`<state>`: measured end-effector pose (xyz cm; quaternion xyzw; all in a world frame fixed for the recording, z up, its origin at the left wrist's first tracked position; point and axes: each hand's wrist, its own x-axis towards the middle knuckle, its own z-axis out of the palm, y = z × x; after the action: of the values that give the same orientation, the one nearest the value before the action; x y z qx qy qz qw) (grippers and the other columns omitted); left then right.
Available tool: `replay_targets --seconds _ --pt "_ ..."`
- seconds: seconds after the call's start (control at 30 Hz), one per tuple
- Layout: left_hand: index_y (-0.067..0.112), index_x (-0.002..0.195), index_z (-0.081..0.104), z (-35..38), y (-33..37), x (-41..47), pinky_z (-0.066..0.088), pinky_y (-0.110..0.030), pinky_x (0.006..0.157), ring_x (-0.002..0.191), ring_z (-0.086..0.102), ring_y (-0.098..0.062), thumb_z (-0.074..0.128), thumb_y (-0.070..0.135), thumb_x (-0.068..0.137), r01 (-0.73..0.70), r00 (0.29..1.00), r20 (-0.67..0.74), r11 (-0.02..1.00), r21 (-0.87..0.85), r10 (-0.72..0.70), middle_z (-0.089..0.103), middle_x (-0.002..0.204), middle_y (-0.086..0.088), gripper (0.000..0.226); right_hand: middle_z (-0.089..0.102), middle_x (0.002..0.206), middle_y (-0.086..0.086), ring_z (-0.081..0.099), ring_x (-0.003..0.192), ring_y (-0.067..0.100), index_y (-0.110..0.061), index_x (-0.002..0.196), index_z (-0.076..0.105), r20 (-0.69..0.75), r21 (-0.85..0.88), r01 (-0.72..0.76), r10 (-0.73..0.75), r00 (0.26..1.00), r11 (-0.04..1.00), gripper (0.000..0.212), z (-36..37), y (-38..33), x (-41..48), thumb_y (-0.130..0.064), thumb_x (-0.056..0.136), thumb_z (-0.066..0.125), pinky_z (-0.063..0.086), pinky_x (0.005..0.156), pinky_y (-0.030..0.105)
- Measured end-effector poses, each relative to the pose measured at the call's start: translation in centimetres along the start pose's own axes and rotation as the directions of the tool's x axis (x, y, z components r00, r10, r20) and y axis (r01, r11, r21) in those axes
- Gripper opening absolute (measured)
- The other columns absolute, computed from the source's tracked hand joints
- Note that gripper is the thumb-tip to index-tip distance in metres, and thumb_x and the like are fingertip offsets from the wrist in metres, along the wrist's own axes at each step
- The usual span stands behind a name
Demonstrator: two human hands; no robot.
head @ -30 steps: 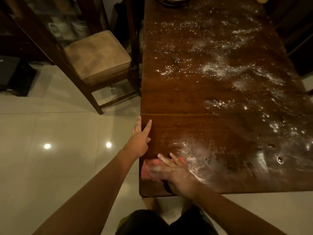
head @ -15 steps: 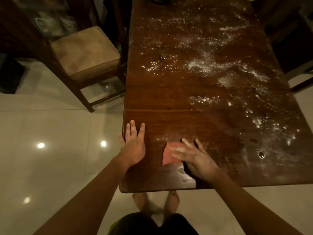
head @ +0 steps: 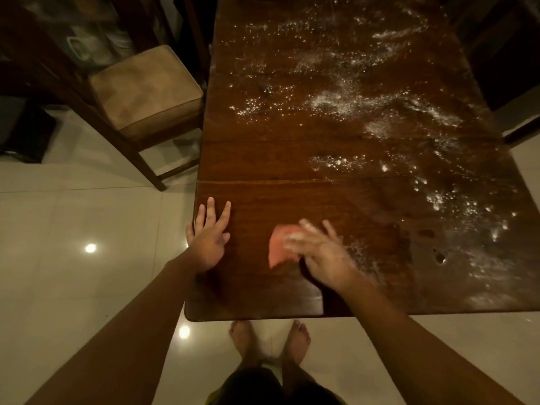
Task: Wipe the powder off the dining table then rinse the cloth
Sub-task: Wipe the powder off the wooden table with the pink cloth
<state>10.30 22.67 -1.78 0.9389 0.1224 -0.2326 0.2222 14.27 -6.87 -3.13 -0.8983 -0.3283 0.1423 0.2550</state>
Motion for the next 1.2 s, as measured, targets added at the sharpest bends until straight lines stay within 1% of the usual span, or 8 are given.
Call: replay_targets --seconds 0.1,0.3,0.4,0.53,0.67,0.8,0.97,1.2 --pt "0.039 0.156 -0.010 0.4 0.4 0.0 -0.010 -0.053 0.119 0.150 -0.024 -0.025 0.035 0.020 0.106 0.025 0.999 -0.032 0.999 0.032 -0.024 -0.027 0.163 0.000 0.070 0.032 0.159 -0.019 0.010 0.155 0.022 -0.040 0.149 0.040 -0.197 -0.026 -0.392 0.379 0.904 0.920 0.070 0.3 -1.0 -1.2 -0.004 0.090 0.048 -0.005 0.123 0.047" --pt "0.030 0.156 -0.017 1.1 3.5 -0.5 -0.010 -0.061 0.116 0.148 -0.025 -0.035 0.037 0.041 0.104 0.098 0.995 0.017 0.993 0.062 -0.099 -0.030 0.160 -0.011 0.076 0.050 0.147 -0.021 0.022 0.152 0.012 -0.044 0.131 0.061 0.157 0.025 0.237 -0.238 0.958 0.971 0.059 -1.3 4.4 -8.7 -0.005 0.090 0.048 -0.002 0.125 0.039" --pt "0.032 0.155 -0.019 2.8 4.8 -1.2 -0.008 -0.061 0.116 0.149 -0.024 -0.035 0.029 0.052 0.103 0.067 0.998 0.010 0.988 0.137 -0.069 -0.029 0.161 -0.013 0.074 0.044 0.148 -0.027 0.023 0.152 0.014 -0.050 0.132 0.057 -0.039 -0.030 -0.145 0.144 0.989 0.989 0.065 -3.2 7.6 -9.9 -0.010 0.084 0.039 0.001 0.124 0.053" --pt "0.033 0.154 -0.019 3.0 5.1 -1.0 -0.006 -0.061 0.118 0.150 -0.020 -0.034 0.025 0.051 0.103 0.106 0.994 -0.011 0.975 0.193 -0.106 -0.026 0.162 -0.012 0.070 0.044 0.154 -0.014 0.024 0.152 0.028 -0.036 0.144 0.050 -0.329 -0.024 -0.538 0.501 0.800 0.843 0.062 -1.8 3.8 -7.5 -0.018 0.086 0.039 0.016 0.120 0.062" --pt "0.034 0.154 -0.018 2.8 5.4 -1.1 -0.007 -0.060 0.118 0.150 -0.019 -0.034 0.025 0.051 0.103 0.134 0.990 0.009 0.969 0.207 -0.139 -0.025 0.163 -0.012 0.069 0.029 0.162 -0.012 0.013 0.154 0.029 -0.047 0.152 0.025 0.015 -0.089 0.020 -0.019 1.000 0.996 0.073 2.1 -0.8 -7.5 -0.013 0.089 0.037 0.016 0.120 0.061" --pt "0.037 0.153 -0.021 2.6 5.2 -0.8 -0.010 -0.061 0.116 0.149 -0.024 -0.033 0.025 0.055 0.102 0.127 0.989 0.056 0.975 0.184 -0.140 -0.030 0.161 -0.011 0.070 0.030 0.162 -0.013 0.007 0.155 0.021 -0.048 0.145 0.040 0.368 -0.049 0.524 -0.472 0.801 0.850 0.060 1.3 0.6 -5.4 -0.017 0.094 0.048 0.012 0.121 0.063" --pt "0.041 0.152 -0.022 2.4 5.0 -0.8 -0.012 -0.059 0.116 0.148 -0.029 -0.031 0.031 0.054 0.102 0.128 0.985 0.092 0.980 0.150 -0.143 -0.035 0.159 -0.009 0.074 0.035 0.160 -0.011 0.008 0.154 0.023 -0.038 0.149 0.042 0.000 -0.048 -0.026 0.026 1.000 0.999 0.060 2.3 -3.2 -0.6 -0.011 0.095 0.047 -0.001 0.124 0.050" --pt "0.047 0.150 -0.020 1.8 5.1 -0.6 -0.014 -0.057 0.116 0.147 -0.031 -0.026 0.039 0.051 0.102 0.154 0.977 0.139 0.985 0.072 -0.163 -0.038 0.158 -0.004 0.077 0.041 0.156 -0.015 0.014 0.154 0.020 -0.041 0.133 0.057 0.404 -0.031 0.663 -0.597 0.692 0.748 0.053 3.5 -2.7 -5.4 -0.021 0.084 0.060 0.015 0.122 0.059"
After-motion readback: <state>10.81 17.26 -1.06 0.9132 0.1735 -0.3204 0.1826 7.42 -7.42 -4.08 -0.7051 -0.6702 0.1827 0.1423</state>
